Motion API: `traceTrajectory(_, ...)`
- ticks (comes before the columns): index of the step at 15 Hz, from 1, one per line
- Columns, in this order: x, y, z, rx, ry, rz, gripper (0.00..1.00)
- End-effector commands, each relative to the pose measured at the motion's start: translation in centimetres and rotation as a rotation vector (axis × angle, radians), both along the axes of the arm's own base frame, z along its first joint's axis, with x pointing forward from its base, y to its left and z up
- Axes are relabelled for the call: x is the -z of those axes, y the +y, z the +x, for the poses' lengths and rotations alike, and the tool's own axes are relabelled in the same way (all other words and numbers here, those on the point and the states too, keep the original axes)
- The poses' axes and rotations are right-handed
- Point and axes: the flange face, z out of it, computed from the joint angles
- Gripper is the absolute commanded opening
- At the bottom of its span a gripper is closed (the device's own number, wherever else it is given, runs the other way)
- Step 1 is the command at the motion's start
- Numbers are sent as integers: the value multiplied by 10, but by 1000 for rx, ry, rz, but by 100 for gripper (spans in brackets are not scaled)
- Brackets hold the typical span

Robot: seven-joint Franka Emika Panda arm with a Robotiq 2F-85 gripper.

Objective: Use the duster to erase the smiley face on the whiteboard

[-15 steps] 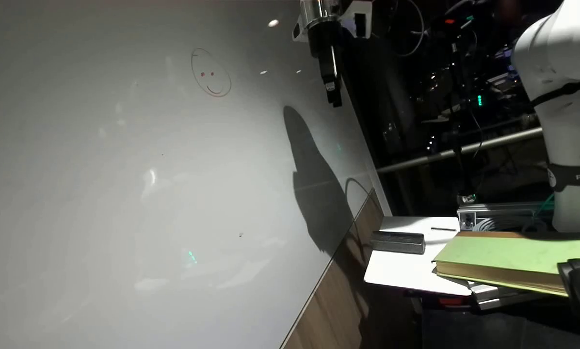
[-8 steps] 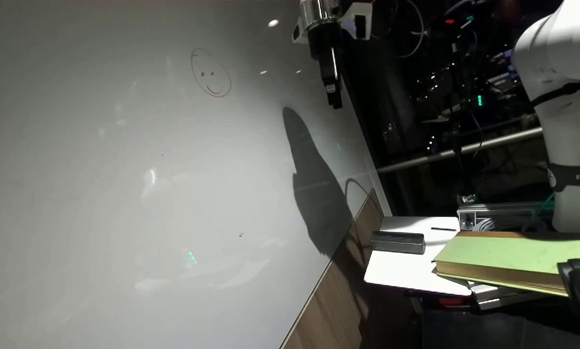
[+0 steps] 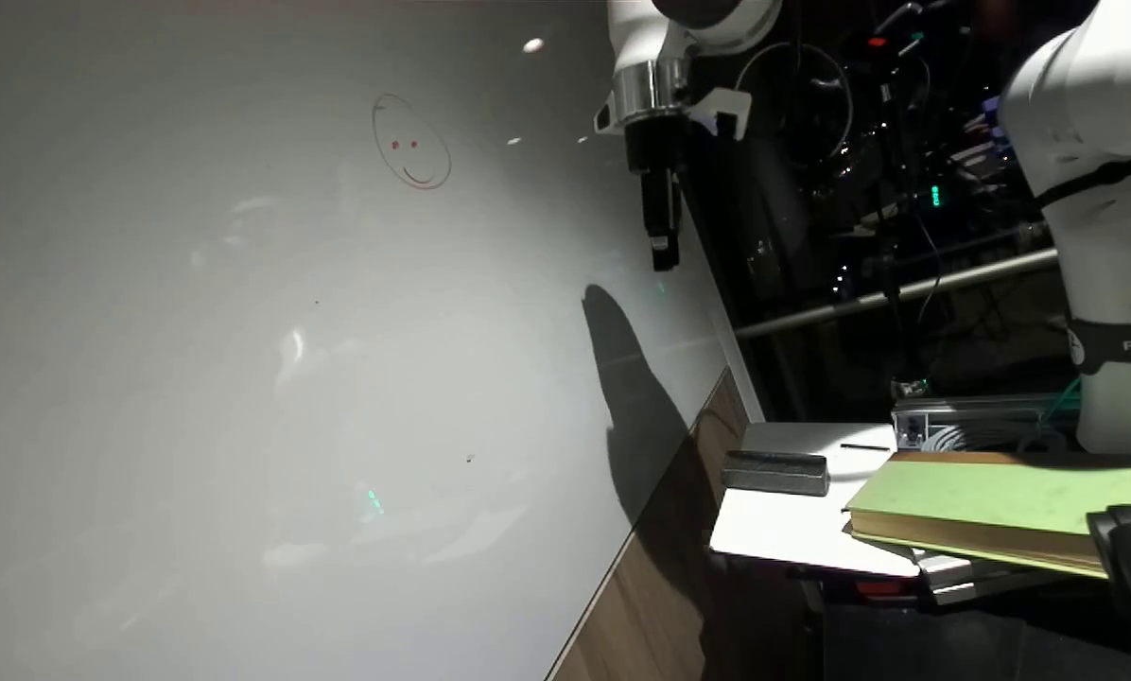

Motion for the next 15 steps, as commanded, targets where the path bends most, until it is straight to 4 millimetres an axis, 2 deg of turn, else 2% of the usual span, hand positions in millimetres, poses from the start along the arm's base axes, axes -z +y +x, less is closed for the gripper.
traceTrajectory(1, 45, -9, -15, 60, 16, -33, 100)
traceTrajectory(2, 57, -11, -18, 70, 26, -39, 100)
traceTrajectory(3, 57, -13, -3, 77, 44, -40, 100)
traceTrajectory(4, 68, -12, -5, 82, 57, -40, 100)
traceTrajectory(8, 102, 4, 2, 75, 121, -43, 100)
traceTrajectory(15, 182, 26, 18, 88, 193, -89, 100)
